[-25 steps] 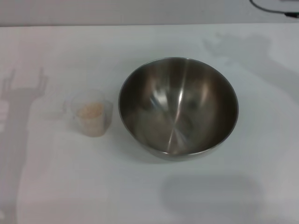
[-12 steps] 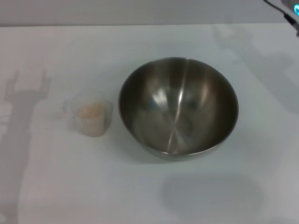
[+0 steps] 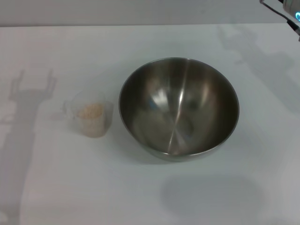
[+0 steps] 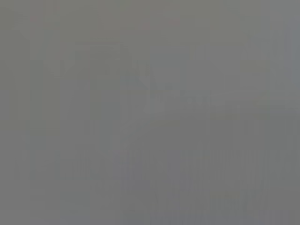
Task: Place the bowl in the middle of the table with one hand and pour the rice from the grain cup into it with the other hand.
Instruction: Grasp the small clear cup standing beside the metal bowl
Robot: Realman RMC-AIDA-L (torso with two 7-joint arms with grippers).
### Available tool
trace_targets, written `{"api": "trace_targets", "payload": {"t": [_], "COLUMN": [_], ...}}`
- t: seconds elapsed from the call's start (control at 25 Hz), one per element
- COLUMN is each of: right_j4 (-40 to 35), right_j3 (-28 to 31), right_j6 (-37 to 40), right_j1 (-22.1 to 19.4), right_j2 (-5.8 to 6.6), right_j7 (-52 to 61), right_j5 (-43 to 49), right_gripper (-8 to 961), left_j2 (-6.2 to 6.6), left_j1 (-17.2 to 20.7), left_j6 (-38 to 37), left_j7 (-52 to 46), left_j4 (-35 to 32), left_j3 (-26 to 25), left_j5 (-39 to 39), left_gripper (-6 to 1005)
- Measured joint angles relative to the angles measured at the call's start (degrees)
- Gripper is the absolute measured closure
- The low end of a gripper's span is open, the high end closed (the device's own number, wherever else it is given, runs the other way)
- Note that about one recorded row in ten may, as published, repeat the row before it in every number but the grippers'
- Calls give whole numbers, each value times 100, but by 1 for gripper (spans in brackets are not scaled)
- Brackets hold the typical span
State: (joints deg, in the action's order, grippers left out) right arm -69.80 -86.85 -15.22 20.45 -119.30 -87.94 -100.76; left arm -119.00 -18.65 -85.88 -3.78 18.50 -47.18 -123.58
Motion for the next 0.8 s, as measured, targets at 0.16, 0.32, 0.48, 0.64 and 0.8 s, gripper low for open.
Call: {"api": "trace_targets", "payload": {"t": [0.16,0.32,0.48,0.64,0.8], "right_j4": [-177,-528,-708,-791,-529], "right_j3": [-2,-215,-830,-1565,-2489], "right_j6": [51,490,1592,3073,4891], "right_j1": [-41,-107,-130,-163,-172], "right_j2": [-11,-19,-25,-29,-38], "right_j7": [-176,-195,-111,-80,326], "right_j5": [54,581,1292,1889,2755], "right_gripper": [513,513,513,513,513], "left_j2": [0,-6,1,0,0], "left_j1": [-15,-22,0,9,24], "left_j6": [-3,-7,-8,-8,-19], "left_j7": [0,0,0,0,0], "left_j4": [5,30,73,75,75], "left_j3": [55,61,85,140,140], "left_j5": [0,1,-3,-10,-10], "left_gripper": [278,279,279,280,280]}}
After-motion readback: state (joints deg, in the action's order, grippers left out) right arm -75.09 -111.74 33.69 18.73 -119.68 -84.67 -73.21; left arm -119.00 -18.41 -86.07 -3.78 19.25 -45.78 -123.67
